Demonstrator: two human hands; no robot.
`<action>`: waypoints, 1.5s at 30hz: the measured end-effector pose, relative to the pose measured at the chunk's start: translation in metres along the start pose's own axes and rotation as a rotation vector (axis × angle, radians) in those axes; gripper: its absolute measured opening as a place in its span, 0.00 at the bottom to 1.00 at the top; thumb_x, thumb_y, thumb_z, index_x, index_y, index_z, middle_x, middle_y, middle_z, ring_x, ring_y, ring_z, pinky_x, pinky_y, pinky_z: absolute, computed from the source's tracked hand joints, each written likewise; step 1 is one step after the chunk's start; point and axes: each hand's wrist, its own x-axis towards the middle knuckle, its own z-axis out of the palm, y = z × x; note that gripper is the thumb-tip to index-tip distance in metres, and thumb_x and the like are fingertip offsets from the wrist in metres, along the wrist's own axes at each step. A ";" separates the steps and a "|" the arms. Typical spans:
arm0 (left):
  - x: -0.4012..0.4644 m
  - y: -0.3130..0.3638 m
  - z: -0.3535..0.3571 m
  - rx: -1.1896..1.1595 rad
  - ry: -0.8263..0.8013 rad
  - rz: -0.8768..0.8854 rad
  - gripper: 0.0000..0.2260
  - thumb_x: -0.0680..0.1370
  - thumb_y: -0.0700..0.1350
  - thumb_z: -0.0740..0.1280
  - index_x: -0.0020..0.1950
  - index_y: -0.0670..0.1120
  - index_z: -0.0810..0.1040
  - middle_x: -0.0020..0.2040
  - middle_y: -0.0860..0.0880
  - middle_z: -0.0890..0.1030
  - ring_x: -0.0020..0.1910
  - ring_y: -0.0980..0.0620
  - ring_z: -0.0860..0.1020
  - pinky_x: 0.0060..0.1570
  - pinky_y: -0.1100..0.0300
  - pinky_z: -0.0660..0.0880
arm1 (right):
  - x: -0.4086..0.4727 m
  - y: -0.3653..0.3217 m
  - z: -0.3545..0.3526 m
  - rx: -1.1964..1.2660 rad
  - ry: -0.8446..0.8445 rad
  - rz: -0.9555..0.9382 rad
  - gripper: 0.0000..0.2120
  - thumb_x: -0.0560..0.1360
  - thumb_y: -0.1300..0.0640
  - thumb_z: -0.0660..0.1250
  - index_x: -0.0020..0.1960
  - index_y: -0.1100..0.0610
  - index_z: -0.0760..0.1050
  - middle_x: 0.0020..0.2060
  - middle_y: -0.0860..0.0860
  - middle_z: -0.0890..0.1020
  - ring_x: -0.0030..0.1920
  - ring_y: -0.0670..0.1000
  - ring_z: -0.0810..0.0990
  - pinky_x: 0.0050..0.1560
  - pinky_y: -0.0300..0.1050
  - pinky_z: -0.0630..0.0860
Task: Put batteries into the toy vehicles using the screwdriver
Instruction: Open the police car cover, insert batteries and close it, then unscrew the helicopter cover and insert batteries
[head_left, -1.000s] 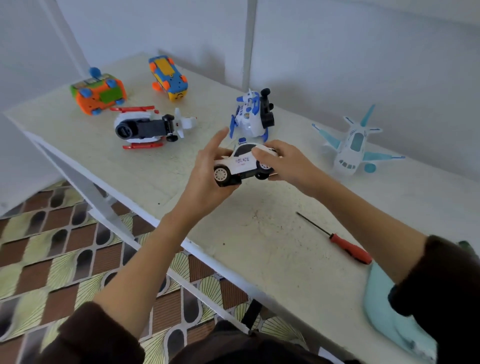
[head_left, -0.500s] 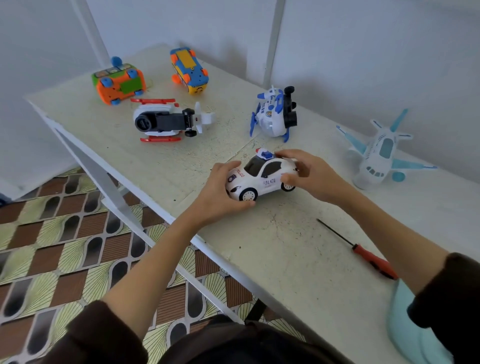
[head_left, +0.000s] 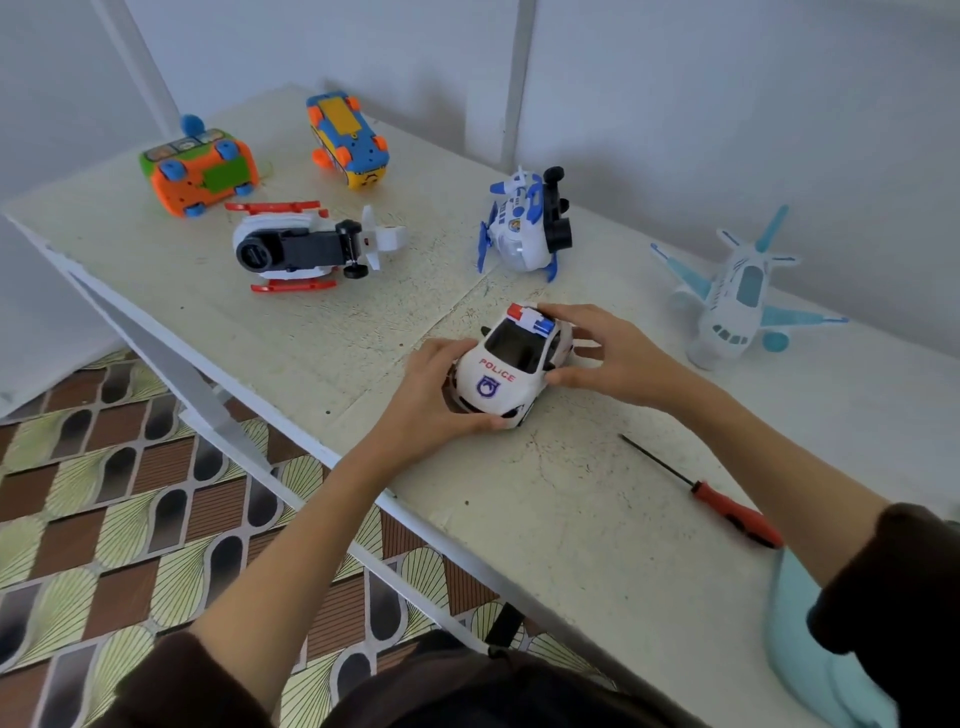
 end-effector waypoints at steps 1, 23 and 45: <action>0.000 0.001 0.000 0.003 -0.001 0.003 0.38 0.57 0.68 0.69 0.64 0.56 0.68 0.59 0.54 0.69 0.59 0.57 0.66 0.54 0.76 0.62 | -0.002 0.000 0.000 0.013 0.007 0.008 0.34 0.68 0.53 0.73 0.71 0.48 0.63 0.65 0.48 0.70 0.62 0.46 0.70 0.62 0.42 0.68; -0.006 0.011 0.024 -0.042 -0.032 0.096 0.29 0.56 0.66 0.71 0.53 0.62 0.69 0.48 0.56 0.70 0.47 0.63 0.66 0.45 0.72 0.63 | -0.038 0.001 -0.010 0.125 -0.024 0.112 0.28 0.68 0.58 0.73 0.63 0.44 0.66 0.62 0.48 0.69 0.62 0.50 0.70 0.58 0.44 0.72; 0.164 0.024 0.024 0.015 0.235 -0.053 0.39 0.72 0.49 0.75 0.76 0.44 0.57 0.70 0.42 0.62 0.69 0.46 0.60 0.65 0.58 0.60 | 0.098 0.000 -0.065 0.033 0.155 0.206 0.27 0.75 0.72 0.56 0.71 0.55 0.62 0.70 0.53 0.66 0.65 0.55 0.70 0.59 0.44 0.70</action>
